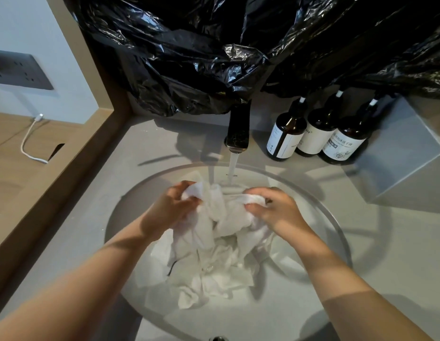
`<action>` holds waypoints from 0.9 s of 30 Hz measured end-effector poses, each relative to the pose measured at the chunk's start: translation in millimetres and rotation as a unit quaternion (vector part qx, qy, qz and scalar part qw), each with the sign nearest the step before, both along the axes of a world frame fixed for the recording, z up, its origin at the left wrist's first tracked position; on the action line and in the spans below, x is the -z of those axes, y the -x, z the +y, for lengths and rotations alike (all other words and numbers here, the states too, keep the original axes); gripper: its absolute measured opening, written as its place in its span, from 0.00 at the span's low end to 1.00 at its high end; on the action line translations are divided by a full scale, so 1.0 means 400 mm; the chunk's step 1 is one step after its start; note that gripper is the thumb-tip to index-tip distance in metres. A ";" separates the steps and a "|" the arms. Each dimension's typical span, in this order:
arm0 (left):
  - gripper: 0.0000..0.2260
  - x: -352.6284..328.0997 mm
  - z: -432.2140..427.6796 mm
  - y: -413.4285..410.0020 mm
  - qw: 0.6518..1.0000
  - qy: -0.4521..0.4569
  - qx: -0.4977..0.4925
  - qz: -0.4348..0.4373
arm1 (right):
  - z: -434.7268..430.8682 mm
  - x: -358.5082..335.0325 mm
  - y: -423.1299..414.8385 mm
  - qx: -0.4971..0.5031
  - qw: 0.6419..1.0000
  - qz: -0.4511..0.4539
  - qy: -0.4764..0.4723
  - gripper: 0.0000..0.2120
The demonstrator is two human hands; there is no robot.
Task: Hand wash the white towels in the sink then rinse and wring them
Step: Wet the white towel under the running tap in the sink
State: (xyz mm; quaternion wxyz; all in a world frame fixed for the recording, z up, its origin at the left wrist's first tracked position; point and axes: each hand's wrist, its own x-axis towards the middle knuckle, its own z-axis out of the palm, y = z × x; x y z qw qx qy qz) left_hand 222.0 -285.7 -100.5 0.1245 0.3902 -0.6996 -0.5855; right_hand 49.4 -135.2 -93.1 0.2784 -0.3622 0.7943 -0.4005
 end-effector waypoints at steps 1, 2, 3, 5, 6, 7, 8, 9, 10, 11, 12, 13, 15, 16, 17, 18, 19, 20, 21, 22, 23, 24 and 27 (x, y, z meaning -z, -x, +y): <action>0.11 0.015 -0.003 -0.001 0.997 0.054 0.011 -0.054 | 0.004 0.020 0.003 -0.007 0.999 0.019 -0.045 0.12; 0.12 0.034 0.000 0.000 0.983 0.121 0.030 -0.132 | 0.010 0.043 0.008 -0.008 0.994 0.050 -0.095 0.13; 0.14 0.059 0.006 0.001 0.957 0.188 0.053 -0.213 | 0.012 0.064 0.012 -0.001 0.987 0.085 -0.138 0.15; 0.17 0.086 0.032 0.009 0.906 0.287 0.066 -0.303 | 0.017 0.093 0.012 0.012 0.973 0.127 -0.193 0.17; 0.19 0.090 0.044 0.016 0.891 0.314 0.077 -0.319 | 0.020 0.106 0.006 0.001 0.969 0.126 -0.214 0.19; 0.21 0.097 0.053 0.026 0.881 0.337 0.102 -0.317 | 0.023 0.121 -0.004 -0.024 0.965 0.113 -0.234 0.24; 0.25 0.110 0.058 0.036 0.868 0.353 0.146 -0.318 | 0.026 0.135 -0.018 -0.057 0.961 0.089 -0.256 0.31; 0.31 0.119 0.064 0.045 0.856 0.353 0.189 -0.326 | 0.029 0.148 -0.036 -0.085 0.956 0.062 -0.275 0.38; 0.35 0.136 0.065 0.047 0.839 0.353 0.235 -0.340 | 0.032 0.157 -0.054 -0.098 0.950 0.043 -0.293 0.42; 0.36 0.150 0.067 0.045 0.818 0.376 0.262 -0.347 | 0.034 0.165 -0.068 -0.099 0.947 0.043 -0.303 0.43; 0.36 0.165 0.068 0.043 0.803 0.414 0.263 -0.339 | 0.035 0.175 -0.075 -0.090 0.946 0.058 -0.307 0.42; 0.33 0.171 0.071 0.044 0.800 0.440 0.241 -0.330 | 0.032 0.178 -0.079 -0.078 0.950 0.072 -0.293 0.39; 0.24 0.170 0.063 0.041 0.827 0.420 0.195 -0.320 | 0.029 0.174 -0.076 -0.049 0.967 0.055 -0.244 0.32; 0.20 0.165 0.055 0.041 0.857 0.377 0.169 -0.306 | 0.026 0.164 -0.073 -0.041 0.973 0.040 -0.224 0.28; 0.18 0.159 0.046 0.038 0.885 0.311 0.160 -0.307 | 0.022 0.151 -0.070 -0.036 0.977 0.032 -0.208 0.26; 0.16 0.159 0.031 0.040 0.908 0.268 0.140 -0.289 | 0.019 0.136 -0.064 -0.024 0.981 0.030 -0.190 0.23; 0.15 0.150 0.017 0.043 0.924 0.253 0.112 -0.262 | 0.013 0.116 -0.057 -0.008 0.986 0.032 -0.166 0.20; 0.15 0.139 0.009 0.046 0.935 0.251 0.085 -0.234 | 0.004 0.092 -0.050 0.011 0.989 0.032 -0.145 0.18; 0.14 0.123 0.002 0.048 0.945 0.242 0.059 -0.210 | -0.005 0.065 -0.044 0.028 0.991 0.034 -0.128 0.16; 0.13 0.107 -0.005 0.051 0.957 0.218 0.036 -0.190 | -0.014 0.042 -0.037 0.046 0.992 0.032 -0.116 0.15; 0.12 0.093 -0.011 0.051 0.968 0.184 0.017 -0.167 | -0.021 0.017 -0.031 0.062 0.992 0.027 -0.102 0.13; 0.12 0.079 -0.016 0.050 0.977 0.161 0.001 -0.140 | -0.024 -0.005 -0.024 0.075 0.994 0.016 -0.081 0.12; 0.10 0.046 -0.028 0.035 0.971 0.203 0.016 -0.124 | -0.019 -0.076 -0.021 0.078 0.997 -0.007 -0.010 0.13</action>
